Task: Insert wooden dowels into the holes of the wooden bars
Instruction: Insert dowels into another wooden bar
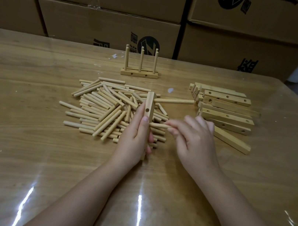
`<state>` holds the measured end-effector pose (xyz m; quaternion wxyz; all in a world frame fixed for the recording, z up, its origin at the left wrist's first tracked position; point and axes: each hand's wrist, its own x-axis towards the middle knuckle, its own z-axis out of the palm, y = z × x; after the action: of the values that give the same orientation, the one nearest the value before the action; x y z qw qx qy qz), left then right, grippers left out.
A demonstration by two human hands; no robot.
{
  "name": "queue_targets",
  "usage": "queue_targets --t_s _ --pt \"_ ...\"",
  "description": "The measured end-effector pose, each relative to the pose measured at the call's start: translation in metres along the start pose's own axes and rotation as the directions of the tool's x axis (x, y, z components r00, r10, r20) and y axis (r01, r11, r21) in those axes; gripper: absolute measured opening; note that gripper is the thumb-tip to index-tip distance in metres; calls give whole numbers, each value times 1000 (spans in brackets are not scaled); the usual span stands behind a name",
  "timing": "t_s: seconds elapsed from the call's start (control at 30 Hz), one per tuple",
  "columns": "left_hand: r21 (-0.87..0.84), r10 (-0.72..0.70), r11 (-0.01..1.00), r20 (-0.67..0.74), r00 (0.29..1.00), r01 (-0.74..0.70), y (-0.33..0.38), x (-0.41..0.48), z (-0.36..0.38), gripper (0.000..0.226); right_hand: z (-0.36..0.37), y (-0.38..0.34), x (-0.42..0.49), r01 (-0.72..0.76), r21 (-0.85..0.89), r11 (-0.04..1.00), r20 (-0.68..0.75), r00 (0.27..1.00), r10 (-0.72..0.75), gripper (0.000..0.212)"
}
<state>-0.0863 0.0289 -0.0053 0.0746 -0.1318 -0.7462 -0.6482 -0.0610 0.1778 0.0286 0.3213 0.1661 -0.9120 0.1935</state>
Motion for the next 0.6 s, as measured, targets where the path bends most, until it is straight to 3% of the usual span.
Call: queue_targets --t_s 0.4,0.6 --pt "48 21 999 6 1000 -21 -4 0 1 39 2 1 -1 -75 126 989 58 996 69 20" --pt "-77 -37 996 11 999 38 2 1 -1 42 2 5 -2 -79 256 963 14 997 78 34"
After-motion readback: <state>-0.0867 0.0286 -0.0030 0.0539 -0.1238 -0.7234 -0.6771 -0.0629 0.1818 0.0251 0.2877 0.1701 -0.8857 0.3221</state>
